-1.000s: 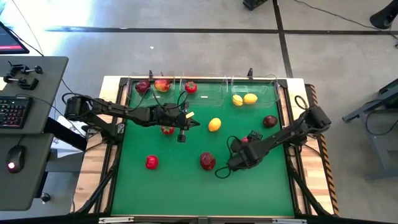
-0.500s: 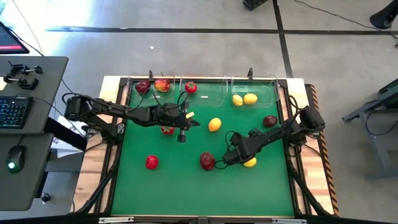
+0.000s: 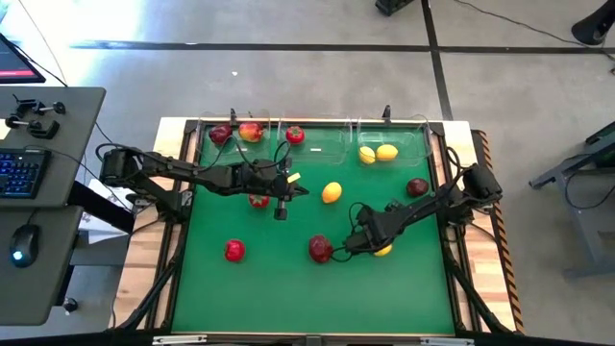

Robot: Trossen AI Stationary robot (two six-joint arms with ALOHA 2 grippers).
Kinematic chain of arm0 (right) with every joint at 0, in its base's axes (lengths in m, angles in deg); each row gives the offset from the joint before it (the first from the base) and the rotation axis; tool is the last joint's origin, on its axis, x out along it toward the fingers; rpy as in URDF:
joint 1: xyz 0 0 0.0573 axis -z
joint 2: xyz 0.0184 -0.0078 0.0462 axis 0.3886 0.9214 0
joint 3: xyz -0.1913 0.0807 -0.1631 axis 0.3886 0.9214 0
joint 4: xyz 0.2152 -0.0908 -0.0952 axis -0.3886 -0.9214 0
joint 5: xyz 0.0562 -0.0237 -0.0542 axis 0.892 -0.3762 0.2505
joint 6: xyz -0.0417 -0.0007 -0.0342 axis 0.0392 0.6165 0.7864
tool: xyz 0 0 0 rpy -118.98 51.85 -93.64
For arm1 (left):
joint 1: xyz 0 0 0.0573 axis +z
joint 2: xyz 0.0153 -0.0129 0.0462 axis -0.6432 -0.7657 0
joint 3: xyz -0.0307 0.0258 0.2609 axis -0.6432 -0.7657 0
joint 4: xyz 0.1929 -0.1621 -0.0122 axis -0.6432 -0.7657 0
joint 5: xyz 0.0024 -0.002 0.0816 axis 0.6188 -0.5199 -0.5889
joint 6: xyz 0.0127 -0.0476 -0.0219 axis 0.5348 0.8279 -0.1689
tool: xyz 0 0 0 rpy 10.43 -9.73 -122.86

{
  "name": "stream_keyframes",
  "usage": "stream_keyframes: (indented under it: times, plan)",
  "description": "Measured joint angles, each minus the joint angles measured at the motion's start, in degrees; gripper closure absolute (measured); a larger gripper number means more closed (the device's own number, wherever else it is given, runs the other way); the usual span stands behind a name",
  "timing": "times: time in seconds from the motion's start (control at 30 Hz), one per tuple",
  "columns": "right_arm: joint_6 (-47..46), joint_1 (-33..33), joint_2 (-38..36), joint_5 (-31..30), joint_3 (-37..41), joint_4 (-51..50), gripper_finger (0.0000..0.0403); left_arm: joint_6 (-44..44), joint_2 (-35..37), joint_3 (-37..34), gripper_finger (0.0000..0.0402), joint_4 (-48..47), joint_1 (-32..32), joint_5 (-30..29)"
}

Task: Sort produce into baskets
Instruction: Put the bottom right tomato into the middle transparent bin

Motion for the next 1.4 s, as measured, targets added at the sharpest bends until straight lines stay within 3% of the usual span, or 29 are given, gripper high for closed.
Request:
stream_keyframes:
  times: [0.37, 0.8, 0.97, 1.13, 1.27, 1.4]
  plan:
    - [-2.3, 0.3, 0.0, 1.4, 0.0, -0.5, 0.0092, 0.1, 0.0, 0.0, 0.0401, 0.0, 0.0, 0.0]
    - [-0.6, 0.3, -0.5, -1.8, -0.3, -3.2, 0.0123, -0.3, 0.0, 0.0, 0.0401, 0.0, 0.0, 0.0]
    - [0.9, 0.3, -2.8, -7.8, -2.0, -4.1, 0.0124, -0.7, 0.0, 0.0, 0.0401, 0.0, 0.0, -0.3]
    - [2.0, 1.1, -7.6, -18.5, -1.8, -2.2, 0.0124, -2.0, 0.0, -0.3, 0.0401, -0.7, 0.1, -0.3]
    - [6.4, 3.4, -12.7, -26.3, -0.1, 5.7, 0.0126, -2.0, 0.0, -1.8, 0.0401, 1.5, 0.3, -0.4]
    - [16.4, 7.7, -16.8, -28.7, 1.7, 16.5, 0.0135, -1.4, 0.0, -4.5, 0.0401, 7.0, 0.9, -2.4]
